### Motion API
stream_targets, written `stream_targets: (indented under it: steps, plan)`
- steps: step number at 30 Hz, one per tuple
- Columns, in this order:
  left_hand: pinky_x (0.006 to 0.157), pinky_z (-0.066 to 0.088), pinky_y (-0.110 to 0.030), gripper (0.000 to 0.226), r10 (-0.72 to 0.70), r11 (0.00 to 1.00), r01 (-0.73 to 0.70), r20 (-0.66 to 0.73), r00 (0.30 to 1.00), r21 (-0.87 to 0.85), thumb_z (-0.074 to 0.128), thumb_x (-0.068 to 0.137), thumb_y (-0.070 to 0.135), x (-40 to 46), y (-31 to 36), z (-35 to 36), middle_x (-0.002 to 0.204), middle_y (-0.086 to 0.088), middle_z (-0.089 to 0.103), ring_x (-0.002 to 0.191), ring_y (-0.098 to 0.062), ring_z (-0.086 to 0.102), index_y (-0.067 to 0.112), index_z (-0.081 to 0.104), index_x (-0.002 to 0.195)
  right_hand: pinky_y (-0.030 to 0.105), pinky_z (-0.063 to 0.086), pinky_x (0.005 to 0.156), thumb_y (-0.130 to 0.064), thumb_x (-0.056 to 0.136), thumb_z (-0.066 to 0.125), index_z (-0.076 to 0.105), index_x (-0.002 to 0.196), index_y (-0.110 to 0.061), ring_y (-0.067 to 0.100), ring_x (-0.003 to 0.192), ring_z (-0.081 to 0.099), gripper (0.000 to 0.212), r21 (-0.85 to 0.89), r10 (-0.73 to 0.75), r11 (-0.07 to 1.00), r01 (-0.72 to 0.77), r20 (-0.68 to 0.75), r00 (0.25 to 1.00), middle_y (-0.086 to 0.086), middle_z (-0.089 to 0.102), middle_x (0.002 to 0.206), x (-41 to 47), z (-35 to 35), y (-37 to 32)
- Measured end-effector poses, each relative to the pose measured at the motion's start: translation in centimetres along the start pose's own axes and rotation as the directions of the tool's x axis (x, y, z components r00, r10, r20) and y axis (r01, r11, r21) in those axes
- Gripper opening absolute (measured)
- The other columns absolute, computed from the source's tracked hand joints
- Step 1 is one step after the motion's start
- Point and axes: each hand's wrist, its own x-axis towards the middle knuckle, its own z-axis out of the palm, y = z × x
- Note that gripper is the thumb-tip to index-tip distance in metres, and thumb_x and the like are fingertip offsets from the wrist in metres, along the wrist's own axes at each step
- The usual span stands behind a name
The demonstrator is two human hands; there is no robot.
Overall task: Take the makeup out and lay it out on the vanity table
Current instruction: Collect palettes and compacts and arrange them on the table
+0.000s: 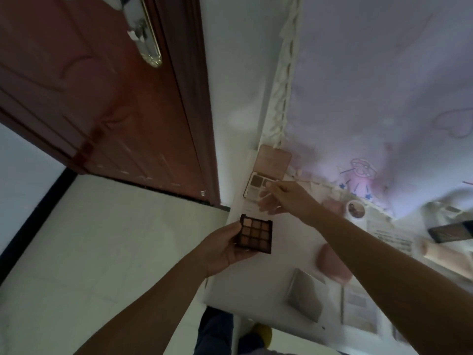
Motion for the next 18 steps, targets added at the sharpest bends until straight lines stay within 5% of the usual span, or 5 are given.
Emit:
stream_targets:
  steps: [4,8,14,18]
  plan:
    - [0.089,0.053,-0.032,0.032,0.107,0.971,-0.083,-0.095,0.990,0.225,0.036,0.101,0.014,1.4,1.0,-0.5,0.120,-0.015,0.063,0.108,-0.025,0.060,0.004,0.057,0.124,0.017,0.052,0.065,-0.025,0.099,0.044,0.067,0.095,-0.004,0.000,0.067,0.066,0.032,-0.256,-0.185,0.954,0.158,-0.087,0.979,0.004,0.070,0.086,0.7,0.8,0.5]
    - [0.077,0.054,-0.022,0.026,0.194,0.905,-0.121,-0.143,0.970,0.408,0.037,0.100,0.008,2.5,1.9,0.1,0.106,-0.009,0.065,0.092,-0.015,0.063,0.013,0.061,0.111,0.036,0.055,0.080,-0.028,0.101,0.039,0.067,0.103,-0.008,0.018,0.081,0.068,0.035,-0.547,-0.313,0.804,0.230,-0.061,0.948,0.006,0.071,0.090,0.8,0.2,1.9]
    - [0.096,0.047,-0.034,0.029,0.338,0.757,-0.136,-0.204,0.919,0.639,0.040,0.099,0.009,3.5,1.6,0.1,0.102,-0.004,0.067,0.102,-0.022,0.062,0.018,0.066,0.108,0.026,0.046,0.082,-0.027,0.100,0.041,0.064,0.110,-0.007,0.019,0.090,0.063,0.032,-0.586,-0.354,0.761,0.278,-0.017,0.935,0.007,0.068,0.101,0.9,0.8,2.0]
    - [0.066,0.041,-0.022,0.031,0.483,0.545,-0.174,-0.137,0.865,0.820,0.036,0.097,0.005,3.6,1.5,-0.1,0.079,-0.006,0.057,0.071,-0.015,0.053,0.013,0.064,0.088,0.022,0.044,0.077,-0.027,0.100,0.041,0.064,0.100,-0.007,0.018,0.083,0.061,0.031,-0.600,-0.343,0.757,0.260,-0.026,0.939,0.007,0.067,0.093,1.5,0.8,2.4]
